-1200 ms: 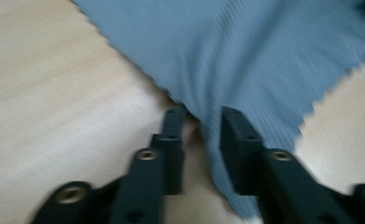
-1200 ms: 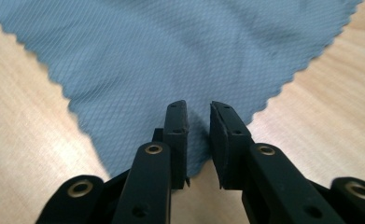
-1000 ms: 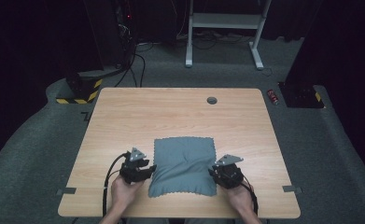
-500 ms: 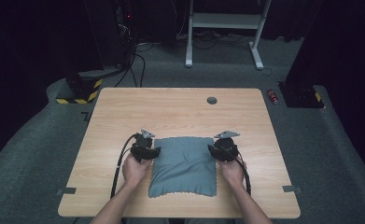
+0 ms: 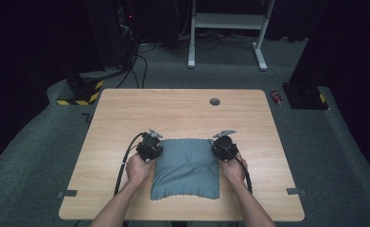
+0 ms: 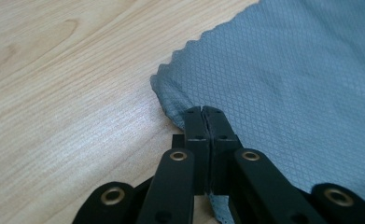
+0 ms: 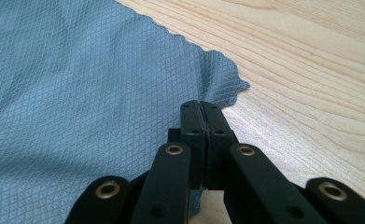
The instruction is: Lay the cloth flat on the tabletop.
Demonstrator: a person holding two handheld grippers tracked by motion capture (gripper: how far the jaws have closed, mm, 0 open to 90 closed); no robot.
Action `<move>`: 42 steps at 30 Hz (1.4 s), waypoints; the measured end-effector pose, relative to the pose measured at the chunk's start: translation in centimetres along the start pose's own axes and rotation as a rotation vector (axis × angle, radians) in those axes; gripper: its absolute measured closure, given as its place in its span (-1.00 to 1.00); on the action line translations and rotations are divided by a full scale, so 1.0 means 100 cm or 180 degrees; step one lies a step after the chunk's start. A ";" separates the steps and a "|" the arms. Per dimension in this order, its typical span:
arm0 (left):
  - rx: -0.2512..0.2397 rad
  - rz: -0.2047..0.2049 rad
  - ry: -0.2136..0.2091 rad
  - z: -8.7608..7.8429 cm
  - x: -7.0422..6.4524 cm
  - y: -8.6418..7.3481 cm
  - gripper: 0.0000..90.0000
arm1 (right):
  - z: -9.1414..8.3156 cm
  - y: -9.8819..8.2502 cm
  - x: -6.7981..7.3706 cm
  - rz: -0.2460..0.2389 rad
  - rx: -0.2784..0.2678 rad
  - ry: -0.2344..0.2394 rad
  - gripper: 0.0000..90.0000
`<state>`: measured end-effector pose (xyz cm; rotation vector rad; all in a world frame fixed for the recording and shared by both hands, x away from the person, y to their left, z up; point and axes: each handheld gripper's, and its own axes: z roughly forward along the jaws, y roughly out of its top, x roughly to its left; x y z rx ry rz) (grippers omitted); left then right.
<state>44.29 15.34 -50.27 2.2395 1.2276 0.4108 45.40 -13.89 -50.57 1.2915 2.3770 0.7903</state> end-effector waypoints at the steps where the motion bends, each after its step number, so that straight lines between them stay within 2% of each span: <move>1: 0.0000 0.0000 0.0000 0.000 0.000 0.000 0.98 | 0.000 0.000 0.000 0.0000 0.0000 0.0000 0.98; 5: -0.0160 -0.0085 -0.0021 -0.006 0.007 0.002 0.98 | -0.007 0.002 -0.004 0.0007 -0.0115 -0.0017 0.98; 8: -0.0265 -0.0135 0.0029 -0.008 0.010 0.003 0.98 | -0.012 0.010 -0.003 -0.0047 -0.0165 -0.0059 0.98; 9: -0.0252 -0.0137 0.0045 -0.007 0.011 0.005 0.98 | -0.012 0.014 -0.003 -0.0053 -0.0183 -0.0070 0.98; 11: -0.0261 -0.0133 0.0061 -0.007 0.012 0.007 0.98 | -0.012 0.018 -0.003 -0.0053 -0.0162 -0.0093 0.98; 13: -0.0329 -0.0166 0.0139 -0.005 0.016 0.013 0.98 | -0.005 0.024 -0.004 -0.0034 -0.0144 -0.0148 0.98; 14: -0.0320 -0.0186 0.0150 -0.002 0.017 0.013 0.98 | -0.002 0.024 -0.005 -0.0022 -0.0133 -0.0158 0.98; 17: -0.0136 -0.0179 0.0198 0.011 0.017 0.013 0.97 | 0.008 0.025 -0.004 -0.0001 -0.0068 -0.0206 0.97; 18: -0.0113 -0.0185 0.0242 0.013 0.017 0.013 0.93 | 0.012 0.025 -0.004 -0.0009 -0.0059 -0.0238 0.92; 20: -0.0126 -0.0267 0.0257 0.013 0.017 0.013 0.69 | 0.014 0.025 -0.005 0.0035 -0.0038 -0.0314 0.75; 23: -0.0278 -0.0307 0.0269 -0.001 0.015 0.009 0.44 | 0.008 0.023 -0.008 0.0106 -0.0092 -0.0371 0.62; 24: -0.0278 -0.0307 0.0269 -0.001 0.015 0.009 0.36 | 0.001 0.020 -0.008 0.0149 -0.0176 -0.0326 0.61; 25: -0.0404 -0.0321 0.0159 -0.013 0.011 0.003 0.32 | -0.005 0.016 -0.006 0.0201 -0.0225 -0.0242 0.60; 26: -0.0404 -0.0321 0.0159 -0.013 0.011 0.003 0.26 | -0.011 0.012 -0.002 0.0181 -0.0283 -0.0129 0.59; 28: -0.0432 -0.0235 0.0034 -0.024 -0.002 -0.011 0.16 | -0.021 -0.001 0.011 0.0031 -0.0322 0.0016 0.56; 29: -0.0432 -0.0235 0.0034 -0.024 -0.002 -0.011 0.15 | -0.021 -0.001 0.011 0.0031 -0.0322 0.0016 0.56; 30: -0.0430 -0.0166 -0.0048 -0.030 -0.014 -0.026 0.12 | -0.028 -0.016 0.023 -0.0084 -0.0316 0.0122 0.55; 31: -0.0443 -0.0137 -0.0089 -0.031 -0.018 -0.032 0.11 | -0.029 -0.023 0.027 -0.0085 -0.0307 0.0187 0.54; 32: -0.0443 -0.0137 -0.0089 -0.031 -0.018 -0.032 0.10 | -0.029 -0.023 0.027 -0.0085 -0.0307 0.0187 0.54; 34: -0.0425 -0.0093 -0.0109 -0.034 -0.025 -0.042 0.08 | -0.030 -0.041 0.035 -0.0145 -0.0270 0.0214 0.48; 36: -0.0394 -0.0044 -0.0085 -0.035 -0.029 -0.054 0.06 | -0.030 -0.050 0.036 -0.0150 -0.0241 0.0203 0.44; 37: -0.0384 -0.0037 -0.0082 -0.035 -0.029 -0.057 0.05 | -0.031 -0.053 0.036 -0.0166 -0.0291 0.0204 0.44; 40: -0.0304 -0.0022 -0.0047 -0.033 -0.029 -0.063 0.03 | -0.033 -0.056 0.035 -0.0224 -0.0292 0.0197 0.38; 42: -0.0343 -0.0024 -0.0023 -0.035 -0.028 -0.067 0.02 | -0.033 -0.058 0.034 -0.0242 -0.0322 0.0215 0.36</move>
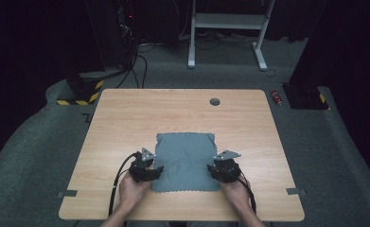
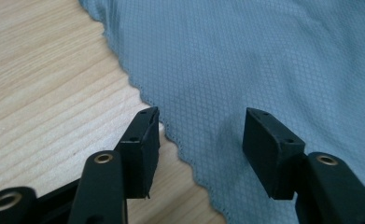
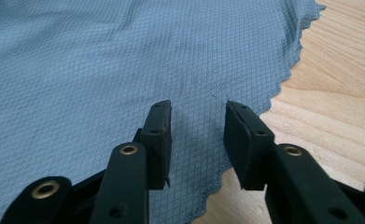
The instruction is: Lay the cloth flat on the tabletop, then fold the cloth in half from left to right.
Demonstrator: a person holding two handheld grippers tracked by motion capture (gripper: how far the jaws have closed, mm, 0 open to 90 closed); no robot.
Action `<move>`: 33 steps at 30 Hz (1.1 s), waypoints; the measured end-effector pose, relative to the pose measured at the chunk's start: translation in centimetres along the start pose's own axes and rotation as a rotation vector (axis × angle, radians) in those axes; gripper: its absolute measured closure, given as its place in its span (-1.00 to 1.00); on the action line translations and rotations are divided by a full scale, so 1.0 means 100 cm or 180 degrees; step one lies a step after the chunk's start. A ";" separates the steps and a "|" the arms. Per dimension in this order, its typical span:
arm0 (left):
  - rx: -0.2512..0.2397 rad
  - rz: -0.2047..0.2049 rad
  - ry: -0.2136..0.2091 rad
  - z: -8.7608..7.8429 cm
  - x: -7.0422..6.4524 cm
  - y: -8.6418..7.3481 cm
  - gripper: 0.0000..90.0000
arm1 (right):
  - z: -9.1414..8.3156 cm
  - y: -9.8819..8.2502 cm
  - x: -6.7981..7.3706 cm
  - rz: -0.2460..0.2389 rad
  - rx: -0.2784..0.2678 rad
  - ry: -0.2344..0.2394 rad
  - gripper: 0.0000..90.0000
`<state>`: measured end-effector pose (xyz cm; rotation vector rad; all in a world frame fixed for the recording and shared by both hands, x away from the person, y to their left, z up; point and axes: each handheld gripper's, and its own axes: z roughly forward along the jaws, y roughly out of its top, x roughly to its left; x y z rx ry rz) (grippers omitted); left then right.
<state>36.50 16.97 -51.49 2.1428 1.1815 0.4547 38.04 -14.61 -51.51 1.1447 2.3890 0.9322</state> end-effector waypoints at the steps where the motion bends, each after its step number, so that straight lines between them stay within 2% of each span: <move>1: -0.0010 -0.0023 0.0000 -0.001 0.000 -0.001 0.02 | 0.000 -0.001 0.000 -0.0007 -0.0020 0.0007 0.35; 3: -0.0030 -0.0003 0.0016 -0.001 0.000 -0.003 0.02 | -0.001 -0.003 -0.001 -0.0043 -0.0060 0.0011 0.35; 4: -0.0118 -0.0010 0.0018 -0.003 0.000 -0.009 0.01 | -0.001 -0.004 -0.001 -0.0029 -0.0056 0.0017 0.35; 7: -0.0174 -0.0039 0.0024 -0.005 -0.001 -0.013 0.00 | -0.002 -0.004 -0.001 -0.0032 -0.0043 0.0022 0.35; 13: -0.0043 -0.0052 -0.0021 -0.007 0.003 -0.009 -0.04 | -0.001 0.001 0.003 0.0048 0.0061 -0.0026 0.31; 15: -0.0057 -0.0157 -0.0092 -0.008 0.009 -0.005 -0.04 | -0.002 0.001 0.007 0.0016 0.0014 0.0007 0.33; 17: -0.0071 -0.0181 -0.0118 -0.009 0.011 -0.003 -0.05 | -0.003 0.002 0.010 0.0017 -0.0024 0.0022 0.35; 19: -0.0082 -0.0241 -0.0193 -0.009 0.018 0.006 -0.06 | -0.005 0.004 0.018 -0.0025 -0.0086 0.0106 0.39; 23: -0.0104 -0.0294 -0.0216 -0.009 0.025 0.016 -0.07 | -0.006 0.008 0.029 -0.0094 -0.0195 0.0185 0.44; 24: -0.0113 -0.0300 -0.0203 -0.009 0.030 0.024 -0.06 | -0.004 0.012 0.035 -0.0148 -0.0195 0.0245 0.46; 25: -0.0113 -0.0300 -0.0203 -0.009 0.030 0.024 -0.06 | -0.003 0.013 0.038 -0.0165 -0.0208 0.0260 0.47; 26: -0.0143 -0.0328 -0.0175 -0.009 0.034 0.032 -0.06 | -0.001 0.016 0.042 -0.0164 -0.0204 0.0317 0.48; 27: -0.0143 -0.0328 -0.0175 -0.009 0.034 0.032 -0.04 | -0.001 0.016 0.042 -0.0164 -0.0204 0.0317 0.48; 29: -0.0148 -0.0387 -0.0150 -0.006 0.041 0.042 -0.05 | 0.004 0.021 0.053 -0.0260 -0.0217 0.0419 0.55; 30: -0.0161 -0.0456 -0.0141 -0.003 0.046 0.045 -0.04 | 0.005 0.023 0.058 -0.0257 -0.0209 0.0481 0.58; 31: -0.0161 -0.0456 -0.0141 -0.003 0.046 0.045 -0.04 | 0.005 0.023 0.058 -0.0257 -0.0209 0.0481 0.58; 33: -0.0105 -0.0463 -0.0075 0.003 0.051 0.050 -0.04 | 0.008 0.028 0.069 -0.0327 -0.0201 0.0584 0.65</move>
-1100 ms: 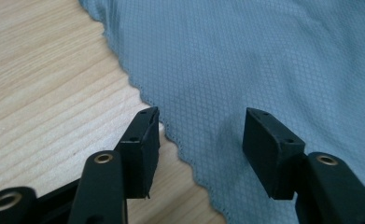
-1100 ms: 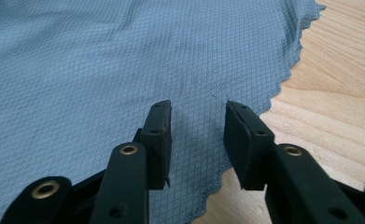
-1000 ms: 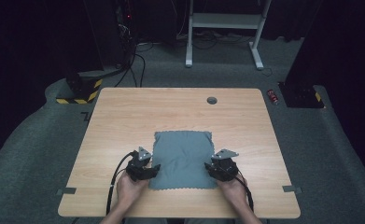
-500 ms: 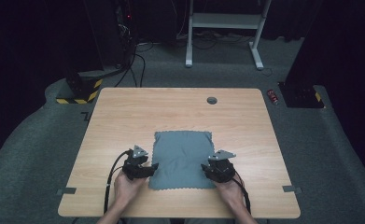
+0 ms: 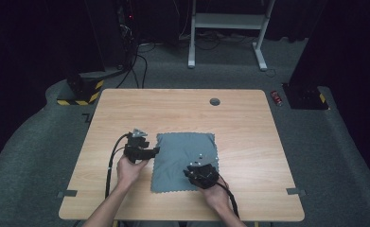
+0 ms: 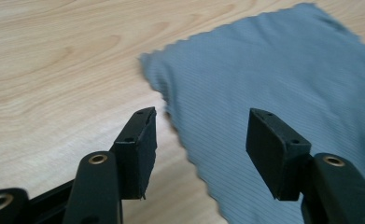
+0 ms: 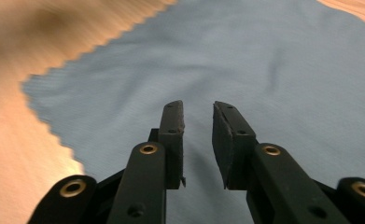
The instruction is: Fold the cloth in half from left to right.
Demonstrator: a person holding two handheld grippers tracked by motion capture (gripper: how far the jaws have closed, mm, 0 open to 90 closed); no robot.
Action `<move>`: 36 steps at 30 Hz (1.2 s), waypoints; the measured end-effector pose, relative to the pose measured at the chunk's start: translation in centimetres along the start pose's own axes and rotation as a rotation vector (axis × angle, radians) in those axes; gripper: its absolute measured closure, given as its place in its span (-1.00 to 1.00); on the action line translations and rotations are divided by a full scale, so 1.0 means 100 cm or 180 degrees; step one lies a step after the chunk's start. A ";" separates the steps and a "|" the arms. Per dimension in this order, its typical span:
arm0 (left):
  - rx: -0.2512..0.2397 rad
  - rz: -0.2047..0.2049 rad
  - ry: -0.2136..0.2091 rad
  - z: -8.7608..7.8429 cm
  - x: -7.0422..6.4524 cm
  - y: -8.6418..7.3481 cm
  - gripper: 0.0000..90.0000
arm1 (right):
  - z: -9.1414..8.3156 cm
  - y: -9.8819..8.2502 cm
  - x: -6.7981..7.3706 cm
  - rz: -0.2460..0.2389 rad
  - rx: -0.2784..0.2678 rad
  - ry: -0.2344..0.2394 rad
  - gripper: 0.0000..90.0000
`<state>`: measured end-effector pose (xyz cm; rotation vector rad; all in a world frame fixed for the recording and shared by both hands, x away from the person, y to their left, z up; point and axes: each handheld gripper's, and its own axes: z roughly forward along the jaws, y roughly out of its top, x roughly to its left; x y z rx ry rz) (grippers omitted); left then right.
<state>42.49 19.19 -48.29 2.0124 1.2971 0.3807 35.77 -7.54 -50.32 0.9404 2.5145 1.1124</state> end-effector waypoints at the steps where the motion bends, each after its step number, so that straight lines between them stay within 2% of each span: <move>1: -0.0010 -0.0018 0.0024 0.002 0.001 0.002 -0.04 | 0.002 0.002 0.004 -0.0021 -0.0012 0.0032 0.67; 4: 0.0047 -0.0018 0.0072 0.007 0.005 0.010 -0.03 | 0.007 0.008 0.015 -0.0108 -0.0023 0.0111 0.72; 7: -0.0011 -0.0093 0.0084 0.012 0.008 0.014 0.00 | 0.014 0.013 0.026 -0.0188 -0.0051 0.0188 0.74; 9: 0.0071 -0.0140 0.0130 0.019 0.011 0.017 -0.01 | 0.019 0.015 0.033 -0.0238 -0.0036 0.0228 0.74; 12: 0.0146 -0.0119 0.0219 0.028 0.014 0.021 -0.01 | 0.025 0.018 0.042 -0.0292 -0.0009 0.0281 0.74; 17: 0.0082 -0.0375 0.0279 0.039 0.022 0.021 0.01 | 0.032 0.019 0.058 -0.0381 -0.0002 0.0393 0.73; 20: 0.0083 -0.0396 0.0362 0.044 0.026 0.020 0.03 | 0.037 0.020 0.068 -0.0436 0.0015 0.0459 0.70; 23: 0.0057 -0.0418 0.0379 0.047 0.028 0.020 0.04 | 0.042 0.020 0.076 -0.0460 0.0009 0.0537 0.66; 26: 0.0061 -0.0385 0.0399 0.051 0.027 0.019 0.05 | 0.046 0.020 0.081 -0.0475 0.0032 0.0554 0.64; 29: 0.0039 -0.0422 0.0417 0.054 0.028 0.020 0.05 | 0.052 0.019 0.086 -0.0531 0.0081 0.0547 0.57; 30: 0.0120 -0.0376 0.0430 0.055 0.028 0.021 0.05 | 0.052 0.019 0.087 -0.0553 0.0075 0.0534 0.56; 32: 0.0177 -0.0247 0.0467 0.057 0.025 0.027 0.04 | 0.052 0.020 0.089 -0.0594 0.0084 0.0521 0.53; 34: 0.0068 -0.0243 0.0429 0.055 0.022 0.030 0.06 | 0.052 0.020 0.090 -0.0664 0.0093 0.0489 0.52; 36: 0.0181 -0.0180 0.0456 0.060 0.020 0.031 0.06 | 0.052 0.020 0.091 -0.0676 0.0097 0.0480 0.52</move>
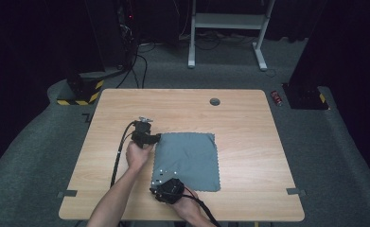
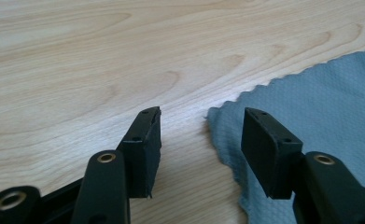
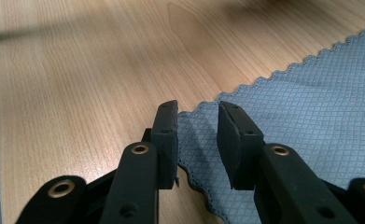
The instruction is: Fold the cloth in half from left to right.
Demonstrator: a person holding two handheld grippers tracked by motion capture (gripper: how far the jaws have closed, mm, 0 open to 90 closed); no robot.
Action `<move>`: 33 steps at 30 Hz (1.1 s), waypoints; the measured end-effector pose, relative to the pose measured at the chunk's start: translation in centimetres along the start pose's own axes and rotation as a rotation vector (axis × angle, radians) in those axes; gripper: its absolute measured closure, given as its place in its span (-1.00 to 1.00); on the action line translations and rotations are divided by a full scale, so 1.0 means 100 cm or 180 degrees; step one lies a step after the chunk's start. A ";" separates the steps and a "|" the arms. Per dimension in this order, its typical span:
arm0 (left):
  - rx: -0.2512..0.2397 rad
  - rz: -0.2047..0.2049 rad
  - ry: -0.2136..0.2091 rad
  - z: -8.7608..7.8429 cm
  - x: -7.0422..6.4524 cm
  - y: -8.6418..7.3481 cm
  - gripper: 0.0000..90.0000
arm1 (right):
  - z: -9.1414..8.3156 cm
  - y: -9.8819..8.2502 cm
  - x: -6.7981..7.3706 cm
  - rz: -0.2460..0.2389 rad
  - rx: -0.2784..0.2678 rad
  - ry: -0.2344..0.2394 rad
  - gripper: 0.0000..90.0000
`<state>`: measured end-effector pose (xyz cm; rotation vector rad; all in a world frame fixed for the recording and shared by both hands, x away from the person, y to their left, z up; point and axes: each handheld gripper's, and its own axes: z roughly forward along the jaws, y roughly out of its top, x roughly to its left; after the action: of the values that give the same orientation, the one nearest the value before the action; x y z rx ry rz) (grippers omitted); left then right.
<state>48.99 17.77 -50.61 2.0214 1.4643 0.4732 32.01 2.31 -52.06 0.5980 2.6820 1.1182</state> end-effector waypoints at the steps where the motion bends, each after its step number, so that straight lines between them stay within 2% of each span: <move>1: 0.0067 0.0059 0.0052 0.003 -0.002 0.000 0.06 | 0.000 0.000 0.001 0.0008 0.0000 0.0002 0.52; 3: 0.0049 0.0101 0.0110 0.005 -0.004 0.000 0.09 | 0.000 0.000 0.001 -0.0015 0.0019 -0.0010 0.51; 5: 0.0053 0.0132 0.0114 0.005 -0.005 0.001 0.17 | -0.001 0.000 0.002 -0.0027 0.0026 -0.0010 0.50; 12: 0.0077 0.0211 0.0028 0.006 -0.008 0.004 0.50 | -0.001 0.000 0.007 -0.0064 0.0029 0.0018 0.46; 16: 0.0076 0.0239 -0.0039 0.006 -0.009 0.004 0.72 | -0.001 0.002 0.009 -0.0175 0.0059 -0.0080 0.68; 18: 0.0086 0.0213 -0.0100 0.006 -0.008 0.005 0.84 | -0.001 0.002 0.009 -0.0226 0.0077 -0.0131 0.82; 20: 0.0105 0.0134 -0.0161 0.006 -0.006 0.005 0.94 | -0.001 0.002 0.010 -0.0248 0.0093 -0.0198 0.95; 23: 0.0122 -0.0050 -0.0283 0.007 -0.001 0.006 0.97 | -0.001 0.003 0.010 -0.0236 0.0097 -0.0219 0.98; 27: 0.0061 -0.0098 -0.0376 0.003 0.003 0.007 0.97 | -0.004 0.002 0.012 -0.0246 0.0069 -0.0220 0.99; 29: 0.0030 -0.0099 -0.0401 -0.001 0.004 0.008 0.97 | -0.007 0.003 0.011 -0.0201 0.0034 -0.0207 0.99; 33: -0.0027 -0.0119 -0.0443 -0.006 0.005 0.009 0.97 | -0.010 0.007 0.010 -0.0207 -0.0001 -0.0199 0.99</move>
<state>49.47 18.19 -49.56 1.9749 1.4105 0.3160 30.95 2.50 -50.86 0.5326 2.6284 1.0653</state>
